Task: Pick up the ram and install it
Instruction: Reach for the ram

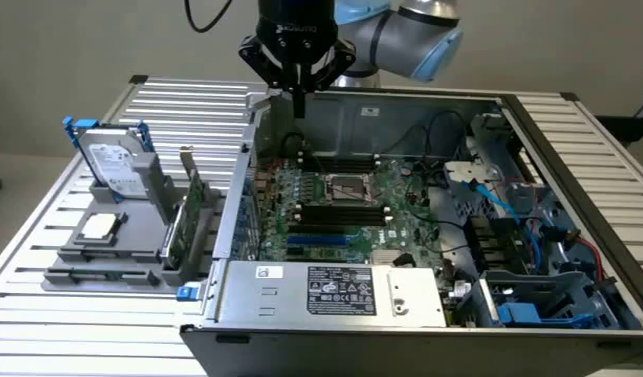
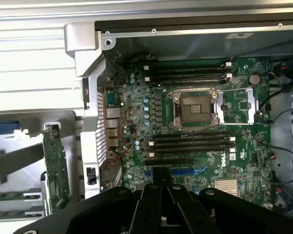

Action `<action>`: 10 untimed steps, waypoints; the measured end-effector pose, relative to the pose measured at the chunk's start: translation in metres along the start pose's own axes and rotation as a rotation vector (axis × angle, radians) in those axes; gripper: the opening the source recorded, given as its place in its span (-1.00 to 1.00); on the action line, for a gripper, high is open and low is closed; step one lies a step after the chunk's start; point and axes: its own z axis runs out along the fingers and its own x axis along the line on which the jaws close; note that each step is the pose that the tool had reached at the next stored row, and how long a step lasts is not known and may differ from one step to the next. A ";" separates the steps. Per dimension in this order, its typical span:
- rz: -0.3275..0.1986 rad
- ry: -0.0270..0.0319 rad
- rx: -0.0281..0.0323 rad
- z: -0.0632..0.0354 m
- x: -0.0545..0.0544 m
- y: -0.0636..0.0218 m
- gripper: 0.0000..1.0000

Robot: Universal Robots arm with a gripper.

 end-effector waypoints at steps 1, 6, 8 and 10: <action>0.000 0.0000 0.0000 0.0000 0.000 0.0000 -0.79; 0.000 0.0000 0.0000 0.0000 0.000 0.0000 -0.79; 0.000 0.0003 0.0003 -0.0002 0.002 -0.0002 -0.79; 0.000 0.0003 0.0001 -0.0002 0.011 -0.0008 -0.79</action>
